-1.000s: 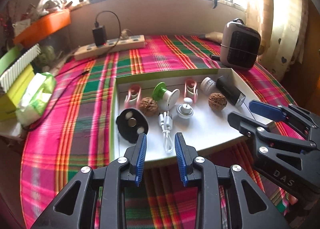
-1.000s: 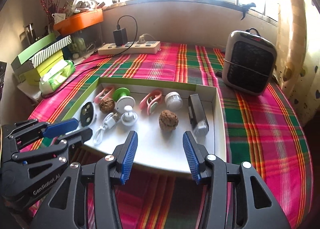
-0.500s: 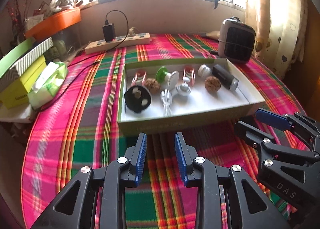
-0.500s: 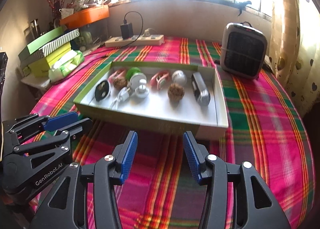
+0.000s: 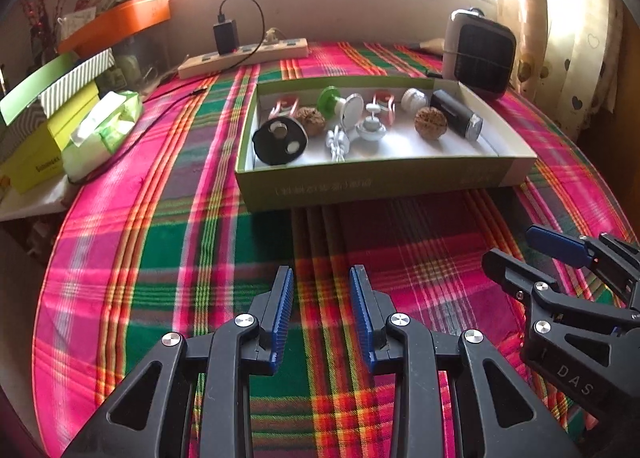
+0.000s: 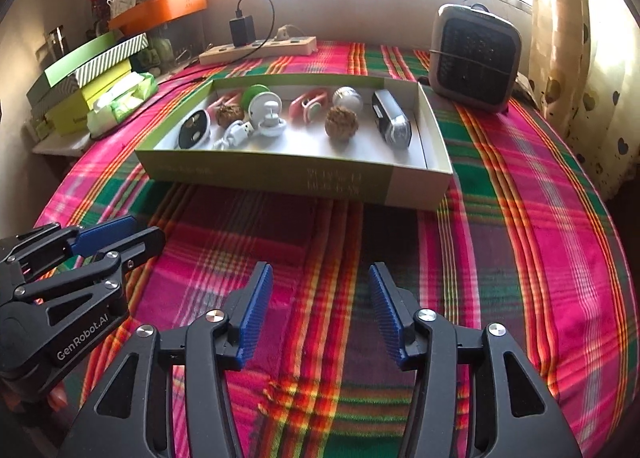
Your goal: Organize objects
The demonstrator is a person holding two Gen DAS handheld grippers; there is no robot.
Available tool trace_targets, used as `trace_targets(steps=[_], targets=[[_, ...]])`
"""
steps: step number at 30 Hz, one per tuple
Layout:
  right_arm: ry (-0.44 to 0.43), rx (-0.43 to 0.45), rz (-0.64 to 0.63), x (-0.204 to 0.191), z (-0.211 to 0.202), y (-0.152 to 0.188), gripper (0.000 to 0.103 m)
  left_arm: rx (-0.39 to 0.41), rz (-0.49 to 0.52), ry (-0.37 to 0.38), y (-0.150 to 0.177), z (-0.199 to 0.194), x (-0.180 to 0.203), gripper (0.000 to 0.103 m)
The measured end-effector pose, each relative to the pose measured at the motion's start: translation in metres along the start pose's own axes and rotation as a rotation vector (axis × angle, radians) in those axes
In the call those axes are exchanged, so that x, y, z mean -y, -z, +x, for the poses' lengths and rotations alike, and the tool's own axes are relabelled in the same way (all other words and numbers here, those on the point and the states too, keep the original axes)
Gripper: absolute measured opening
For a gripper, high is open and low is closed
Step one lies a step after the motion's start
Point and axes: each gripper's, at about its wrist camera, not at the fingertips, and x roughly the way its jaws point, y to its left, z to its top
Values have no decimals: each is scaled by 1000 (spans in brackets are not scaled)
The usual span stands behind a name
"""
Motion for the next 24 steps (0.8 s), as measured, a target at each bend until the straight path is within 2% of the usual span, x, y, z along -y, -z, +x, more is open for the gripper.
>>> trace_targets(steps=[4,10,15,24], targets=[[7,1,9,2,-2,2,55,9,-17,21,5,-3,4,29],[29,-16,16,5,-4,8,56,23,-16,6,8,-5,10,30],[58,-22,16,6,-5,11,63,25,-16,-11,8,-5,11,31],[61,-24,20,6,-4,10,66,25,-23,-6,9,-5,11,31]])
